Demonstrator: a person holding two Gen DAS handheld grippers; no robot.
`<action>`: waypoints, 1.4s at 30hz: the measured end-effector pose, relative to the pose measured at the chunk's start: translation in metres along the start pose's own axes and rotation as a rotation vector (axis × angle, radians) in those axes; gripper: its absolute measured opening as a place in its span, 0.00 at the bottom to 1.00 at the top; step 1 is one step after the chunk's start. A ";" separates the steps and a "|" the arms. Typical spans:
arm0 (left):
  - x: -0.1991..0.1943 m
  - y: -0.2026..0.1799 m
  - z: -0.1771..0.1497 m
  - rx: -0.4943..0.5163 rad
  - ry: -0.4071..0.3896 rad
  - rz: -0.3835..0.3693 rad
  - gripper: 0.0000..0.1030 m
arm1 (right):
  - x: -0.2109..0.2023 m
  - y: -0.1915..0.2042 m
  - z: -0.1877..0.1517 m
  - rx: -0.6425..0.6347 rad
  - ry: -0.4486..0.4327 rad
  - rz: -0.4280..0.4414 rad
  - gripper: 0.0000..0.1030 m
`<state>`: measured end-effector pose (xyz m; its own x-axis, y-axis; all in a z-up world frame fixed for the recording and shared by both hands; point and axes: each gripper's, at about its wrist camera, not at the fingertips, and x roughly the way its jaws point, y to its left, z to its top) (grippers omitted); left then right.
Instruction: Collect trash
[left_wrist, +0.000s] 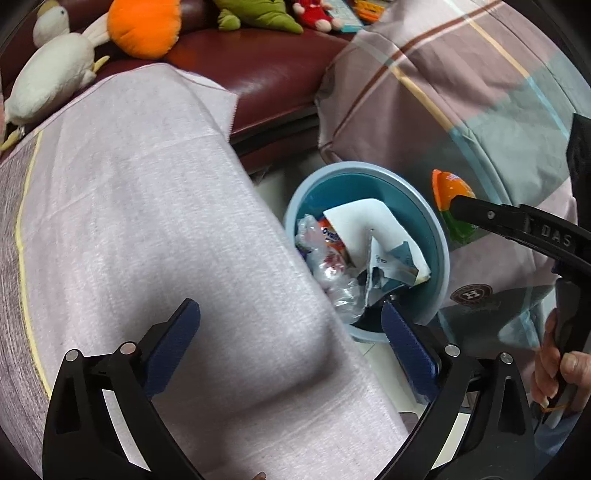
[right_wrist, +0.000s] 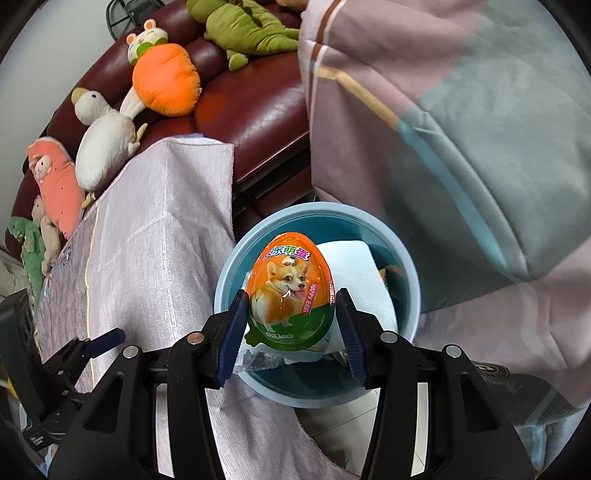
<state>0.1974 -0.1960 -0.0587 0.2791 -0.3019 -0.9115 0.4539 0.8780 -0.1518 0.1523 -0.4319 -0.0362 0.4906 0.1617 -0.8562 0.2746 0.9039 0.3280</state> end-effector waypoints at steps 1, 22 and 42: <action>-0.001 0.002 -0.001 -0.004 -0.002 0.002 0.96 | 0.002 0.003 0.001 -0.005 0.004 -0.002 0.47; -0.060 0.015 -0.030 -0.027 -0.093 -0.005 0.96 | -0.032 0.036 -0.025 -0.052 0.026 -0.083 0.90; -0.130 0.006 -0.083 -0.032 -0.199 0.015 0.96 | -0.107 0.068 -0.082 -0.149 -0.058 -0.137 0.93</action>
<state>0.0941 -0.1206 0.0275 0.4485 -0.3534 -0.8209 0.4224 0.8933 -0.1538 0.0504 -0.3554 0.0454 0.5051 0.0136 -0.8630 0.2189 0.9652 0.1434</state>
